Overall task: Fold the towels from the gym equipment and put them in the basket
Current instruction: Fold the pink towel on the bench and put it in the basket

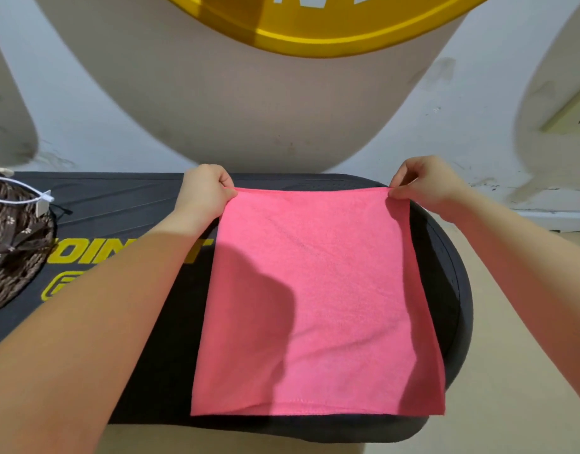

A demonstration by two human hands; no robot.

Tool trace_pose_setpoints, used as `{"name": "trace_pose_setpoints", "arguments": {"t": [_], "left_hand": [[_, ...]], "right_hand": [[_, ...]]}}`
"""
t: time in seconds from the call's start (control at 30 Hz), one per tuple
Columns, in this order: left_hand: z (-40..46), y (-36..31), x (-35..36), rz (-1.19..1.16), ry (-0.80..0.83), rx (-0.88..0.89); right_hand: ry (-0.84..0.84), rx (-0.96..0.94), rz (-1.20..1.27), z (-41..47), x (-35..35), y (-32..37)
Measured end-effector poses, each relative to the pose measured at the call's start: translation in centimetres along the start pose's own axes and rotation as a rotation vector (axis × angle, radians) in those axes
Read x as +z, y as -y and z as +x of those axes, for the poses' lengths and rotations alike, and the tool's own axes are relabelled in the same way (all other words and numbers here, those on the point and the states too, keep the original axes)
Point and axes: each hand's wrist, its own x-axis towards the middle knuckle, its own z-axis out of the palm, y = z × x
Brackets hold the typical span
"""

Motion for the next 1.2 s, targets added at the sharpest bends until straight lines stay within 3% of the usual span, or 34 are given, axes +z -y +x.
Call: {"name": "trace_pose_setpoints", "arguments": {"t": [0.1,0.27,0.33,0.43,0.53,0.6,0.7,0.83,0.9,1.0,1.1,1.2], "left_hand": [[1.5,0.0,-0.9,0.056,-0.022,0.057],[2.1,0.1,-0.6,0.124,-0.172,0.091],[0.4,-0.9,0.5,0.168,-0.162,0.192],[-3.1,-2.8,2.8,0.216,0.052,0.362],[-7.0,-2.2,4.8,0.395,0.269,0.419],[-9.1,-0.4,5.1,0.447,0.301,0.416],[-11.1,2.5,4.4,0.418,0.266,0.382],[-13.7,4.0,2.5,0.414,0.254,0.284],[-15.4,3.9,1.5,0.406,0.273,0.300],[-17.9,3.5,-0.2,0.306,0.222,0.431],[-19.6,4.2,-0.4,0.345,0.131,0.677],[-20.1,5.2,-0.3,0.384,0.101,0.779]], "right_hand": [[-0.185,-0.048,-0.164,1.3,1.0,0.9],[-0.364,-0.049,-0.133,2.4,3.5,1.7],[-0.340,-0.077,-0.201,1.1,5.1,2.2],[-0.289,-0.341,-0.306,-2.8,8.8,2.8],[0.030,-0.469,-0.396,-7.1,10.9,2.7],[0.166,-0.383,-0.543,-8.8,10.5,1.2],[0.118,-0.237,-0.667,-10.4,8.6,-1.8],[0.093,-0.041,-0.563,-12.1,7.3,-3.1],[0.021,-0.016,-0.382,-13.4,6.6,-2.7],[-0.242,0.050,-0.166,-16.1,5.3,-2.5],[-0.202,0.211,-0.128,-18.6,4.7,-3.2],[-0.129,0.272,-0.035,-20.1,4.6,-3.7]]}}
